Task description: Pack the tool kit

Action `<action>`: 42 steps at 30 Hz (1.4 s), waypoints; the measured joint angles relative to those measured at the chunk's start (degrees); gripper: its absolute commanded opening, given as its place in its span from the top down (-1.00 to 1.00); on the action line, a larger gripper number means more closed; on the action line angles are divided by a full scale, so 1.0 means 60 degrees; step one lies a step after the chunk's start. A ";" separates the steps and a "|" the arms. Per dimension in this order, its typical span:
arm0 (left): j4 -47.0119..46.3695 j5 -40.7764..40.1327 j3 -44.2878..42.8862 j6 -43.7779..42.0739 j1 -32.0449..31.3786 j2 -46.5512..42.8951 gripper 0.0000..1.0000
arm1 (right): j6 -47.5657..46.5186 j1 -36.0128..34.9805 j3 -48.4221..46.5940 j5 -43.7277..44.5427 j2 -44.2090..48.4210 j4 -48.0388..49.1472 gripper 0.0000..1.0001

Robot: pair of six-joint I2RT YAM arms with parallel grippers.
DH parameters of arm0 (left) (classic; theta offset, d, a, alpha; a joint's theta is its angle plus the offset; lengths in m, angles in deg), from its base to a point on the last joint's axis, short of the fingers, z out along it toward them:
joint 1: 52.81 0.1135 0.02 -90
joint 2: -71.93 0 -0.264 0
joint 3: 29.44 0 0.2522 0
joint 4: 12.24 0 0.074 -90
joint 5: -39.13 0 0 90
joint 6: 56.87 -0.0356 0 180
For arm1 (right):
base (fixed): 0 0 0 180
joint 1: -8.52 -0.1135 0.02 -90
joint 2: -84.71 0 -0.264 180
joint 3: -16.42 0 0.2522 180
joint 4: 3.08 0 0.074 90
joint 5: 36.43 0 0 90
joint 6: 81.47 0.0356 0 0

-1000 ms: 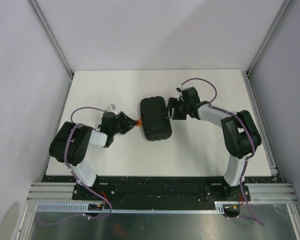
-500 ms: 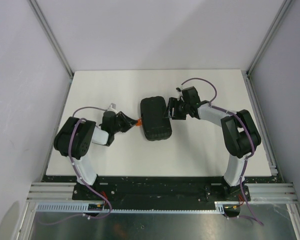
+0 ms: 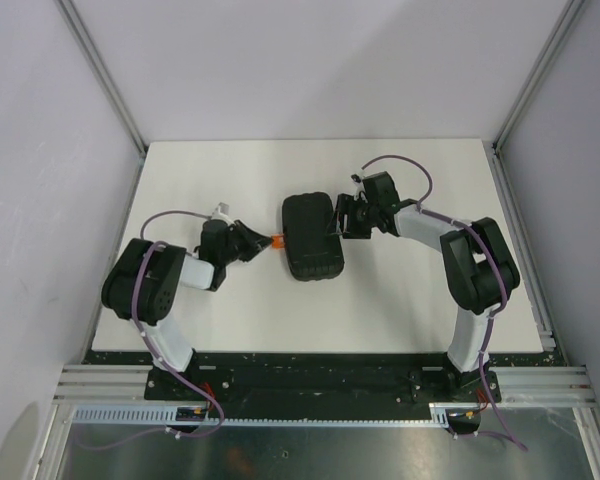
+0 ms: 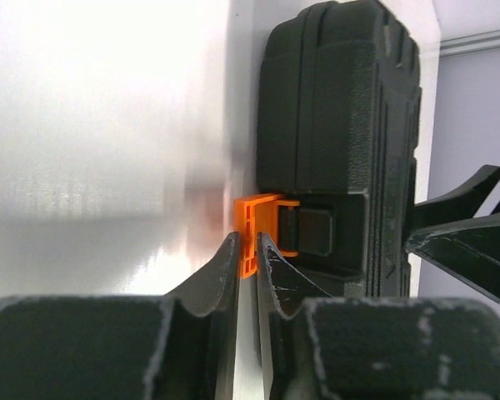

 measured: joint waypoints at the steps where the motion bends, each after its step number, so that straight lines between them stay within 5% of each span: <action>1: -0.0004 0.0022 0.0000 0.0004 0.0004 -0.0051 0.71 | 0.0000 0.0000 0.0000 0.0004 0.0000 -0.0004 -0.28; 38: -0.1708 0.1067 -0.0477 0.0437 -0.0051 0.0707 1.00 | 0.0000 -0.0004 -0.0335 0.0022 -0.0160 -0.0368 -0.23; 42: -0.1781 0.1067 -0.0477 0.0412 -0.0047 0.0743 1.00 | -0.0120 -0.0157 -0.0525 0.0441 -0.0135 -0.0634 -0.35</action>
